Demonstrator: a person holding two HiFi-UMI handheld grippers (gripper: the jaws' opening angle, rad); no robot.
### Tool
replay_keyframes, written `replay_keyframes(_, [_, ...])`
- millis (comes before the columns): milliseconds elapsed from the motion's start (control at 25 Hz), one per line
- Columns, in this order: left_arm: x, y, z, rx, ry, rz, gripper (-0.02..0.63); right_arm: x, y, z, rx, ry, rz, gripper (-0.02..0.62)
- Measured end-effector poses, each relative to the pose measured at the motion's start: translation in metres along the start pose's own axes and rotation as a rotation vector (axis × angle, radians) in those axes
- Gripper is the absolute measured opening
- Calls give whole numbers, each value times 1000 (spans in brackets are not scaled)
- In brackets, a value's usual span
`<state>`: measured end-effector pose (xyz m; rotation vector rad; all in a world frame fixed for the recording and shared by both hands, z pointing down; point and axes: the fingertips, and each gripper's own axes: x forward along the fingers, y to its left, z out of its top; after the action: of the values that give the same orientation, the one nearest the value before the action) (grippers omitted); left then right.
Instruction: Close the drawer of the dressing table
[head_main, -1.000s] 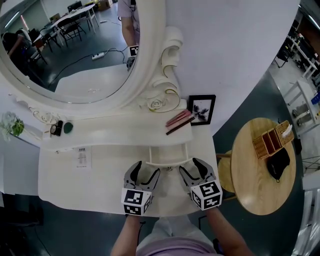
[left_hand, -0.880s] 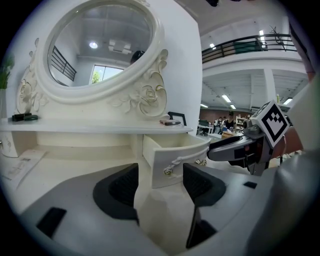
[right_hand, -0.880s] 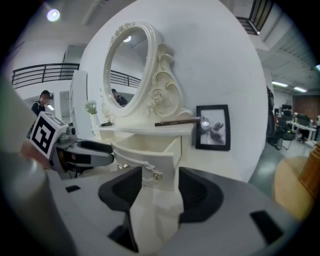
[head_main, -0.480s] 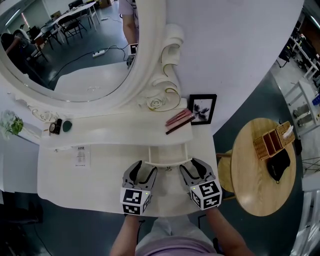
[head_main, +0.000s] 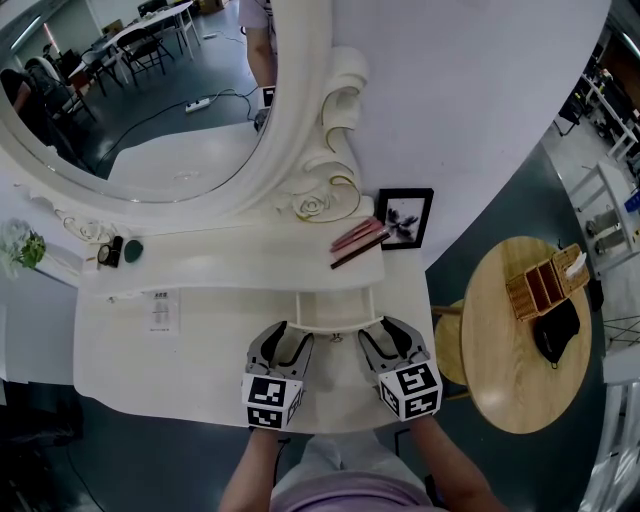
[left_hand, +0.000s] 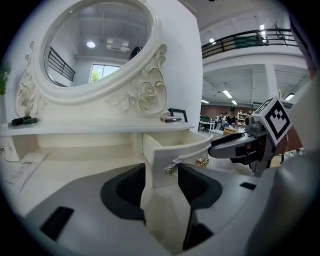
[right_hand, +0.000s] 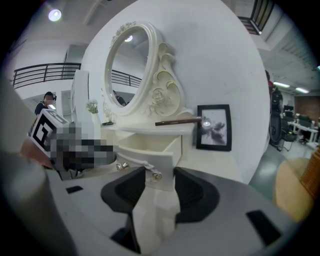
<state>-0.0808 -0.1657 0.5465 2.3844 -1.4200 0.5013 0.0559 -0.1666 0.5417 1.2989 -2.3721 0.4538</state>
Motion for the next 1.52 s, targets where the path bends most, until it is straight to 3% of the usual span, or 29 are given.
replay_keyframes(400, [1, -4, 0, 4, 1, -5, 172, 1, -1, -1, -21, 7, -4, 186])
replay_keyframes(1520, [10, 0, 5, -6, 37, -8, 170, 8, -7, 4, -33, 21, -18, 181])
